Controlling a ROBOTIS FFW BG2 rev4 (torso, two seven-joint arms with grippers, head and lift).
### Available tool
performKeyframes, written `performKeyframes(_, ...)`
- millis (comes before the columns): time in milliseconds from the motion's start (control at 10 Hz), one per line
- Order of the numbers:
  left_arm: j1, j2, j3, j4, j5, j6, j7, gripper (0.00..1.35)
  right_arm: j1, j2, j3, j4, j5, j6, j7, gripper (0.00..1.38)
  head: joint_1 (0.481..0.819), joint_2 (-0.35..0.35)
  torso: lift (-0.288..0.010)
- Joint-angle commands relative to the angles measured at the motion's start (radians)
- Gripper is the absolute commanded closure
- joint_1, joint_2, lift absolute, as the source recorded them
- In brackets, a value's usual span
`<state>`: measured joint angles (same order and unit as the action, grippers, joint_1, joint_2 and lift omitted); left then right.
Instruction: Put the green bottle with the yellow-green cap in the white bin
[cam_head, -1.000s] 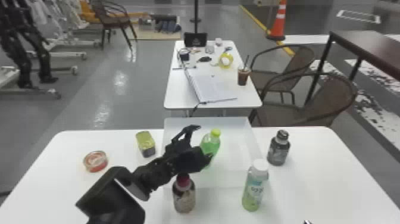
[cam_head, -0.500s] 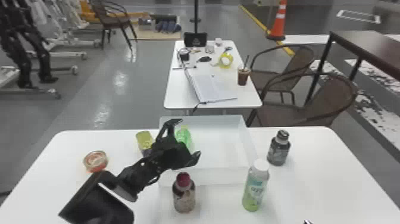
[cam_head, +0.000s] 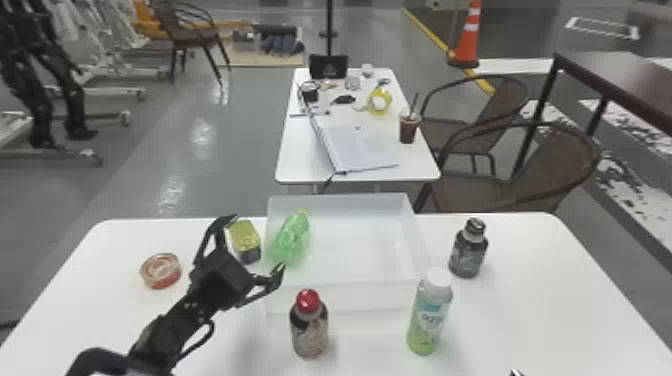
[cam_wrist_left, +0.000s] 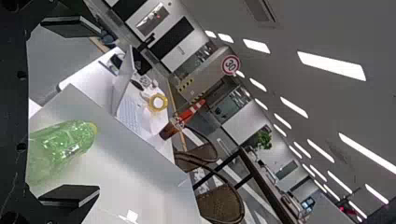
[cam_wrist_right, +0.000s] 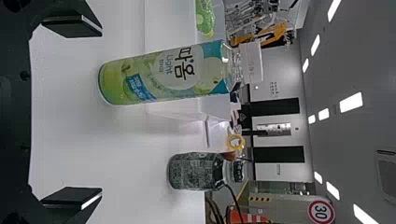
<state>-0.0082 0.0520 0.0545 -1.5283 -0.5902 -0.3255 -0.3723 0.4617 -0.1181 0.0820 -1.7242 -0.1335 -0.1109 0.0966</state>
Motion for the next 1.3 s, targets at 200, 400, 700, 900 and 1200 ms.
performKeyframes(200, 0.220, -0.055, 0.232, -0.138, 0.128, -0.029, -0.028, 0.12, 0.000, -0.005, 0.001, -0.001, 0.002, 0.010, 0.002, 0.09, 0.549, 0.000, -0.100)
performKeyframes(400, 0.306, -0.055, 0.283, -0.142, 0.349, -0.004, -0.066, 0.13, 0.000, -0.006, 0.002, -0.003, 0.005, 0.014, 0.003, 0.09, 0.549, 0.000, -0.100)
performKeyframes(700, 0.415, -0.055, 0.329, -0.141, 0.575, 0.051, -0.030, 0.13, 0.002, -0.006, 0.002, -0.005, 0.006, 0.017, 0.006, 0.09, 0.549, 0.000, -0.100)
performKeyframes(900, 0.444, -0.055, 0.326, -0.139, 0.635, 0.060, 0.006, 0.13, 0.003, -0.006, 0.002, -0.006, 0.008, 0.020, 0.006, 0.09, 0.549, 0.000, -0.100)
performKeyframes(1200, 0.494, -0.055, 0.251, -0.141, 0.695, 0.045, 0.095, 0.13, 0.006, -0.006, 0.002, -0.009, 0.009, 0.023, 0.006, 0.09, 0.549, 0.000, -0.100)
